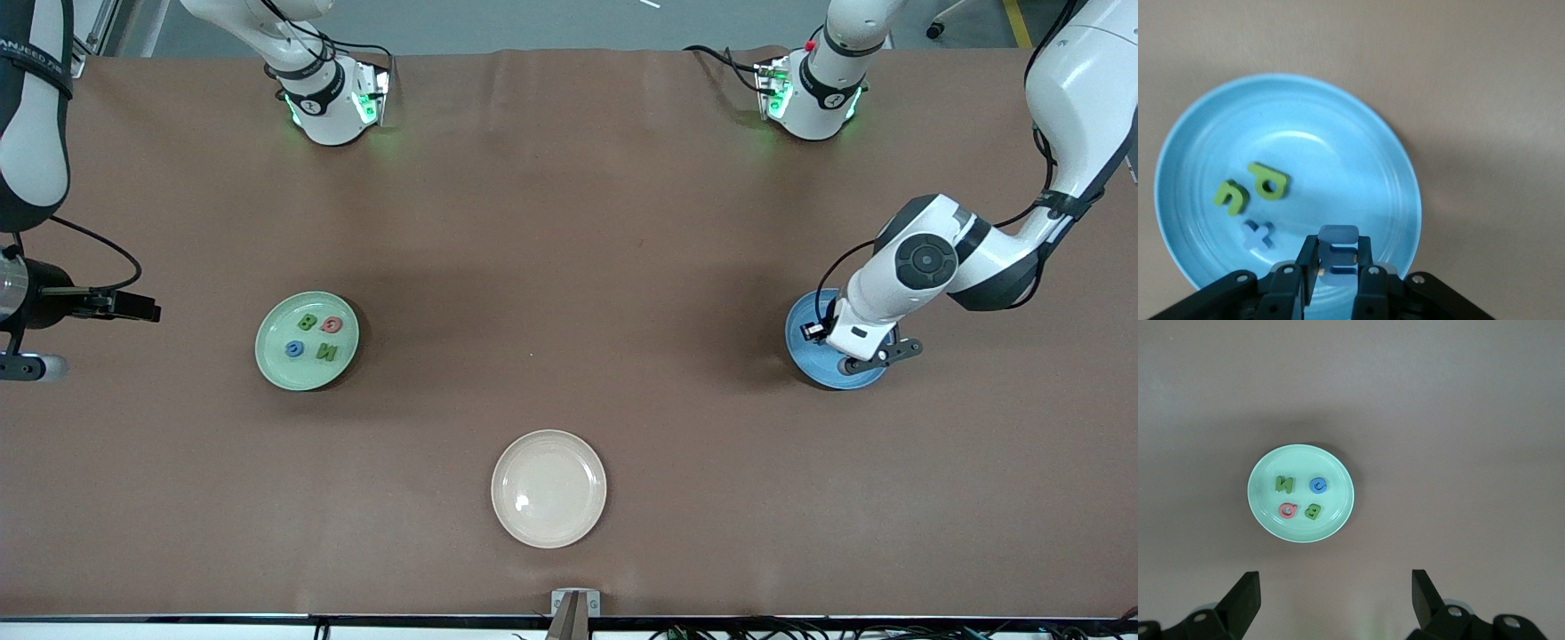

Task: Sort upper and lower case letters into plates
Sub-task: 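Lower the blue E into the blue plate and open the left gripper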

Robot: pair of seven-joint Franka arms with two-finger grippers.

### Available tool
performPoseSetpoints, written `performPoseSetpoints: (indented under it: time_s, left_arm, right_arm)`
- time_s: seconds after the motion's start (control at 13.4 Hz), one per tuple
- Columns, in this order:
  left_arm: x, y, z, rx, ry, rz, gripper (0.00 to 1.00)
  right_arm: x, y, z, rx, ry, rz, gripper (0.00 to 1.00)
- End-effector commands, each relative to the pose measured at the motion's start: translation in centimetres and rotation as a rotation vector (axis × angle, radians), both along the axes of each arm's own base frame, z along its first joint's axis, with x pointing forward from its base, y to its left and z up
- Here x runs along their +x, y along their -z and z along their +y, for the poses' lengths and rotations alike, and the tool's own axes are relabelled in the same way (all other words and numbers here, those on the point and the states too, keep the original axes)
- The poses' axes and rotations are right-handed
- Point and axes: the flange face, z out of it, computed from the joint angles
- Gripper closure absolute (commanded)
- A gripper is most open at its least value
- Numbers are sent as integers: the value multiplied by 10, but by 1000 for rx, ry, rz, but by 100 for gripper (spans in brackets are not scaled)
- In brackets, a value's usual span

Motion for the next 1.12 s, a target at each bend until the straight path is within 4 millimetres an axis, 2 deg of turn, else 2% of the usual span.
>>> performPoseSetpoints:
  time_s: [0.0,0.15,0.37,0.67,0.97,1.05]
  left_arm:
    - [-11,9,12,9,20,28,86]
    - [-9,12,13,-3,22,29,86]
    - [-6,20,18,-9,18,25,86]
    - [0,36,14,-9,23,13,85]
    - [0,38,13,-7,23,13,84]
    - [0,39,13,-7,25,15,81]
  right_arm:
    - [6,-17,7,-15,-9,-31,0]
    - [7,-19,1,-4,3,-43,0]
    - [7,-18,3,-7,0,-40,0]
    - [5,-19,-12,-7,20,-40,0]
    - [5,-20,-18,-5,32,-46,0]
    - [6,-20,-18,-1,33,-46,0]
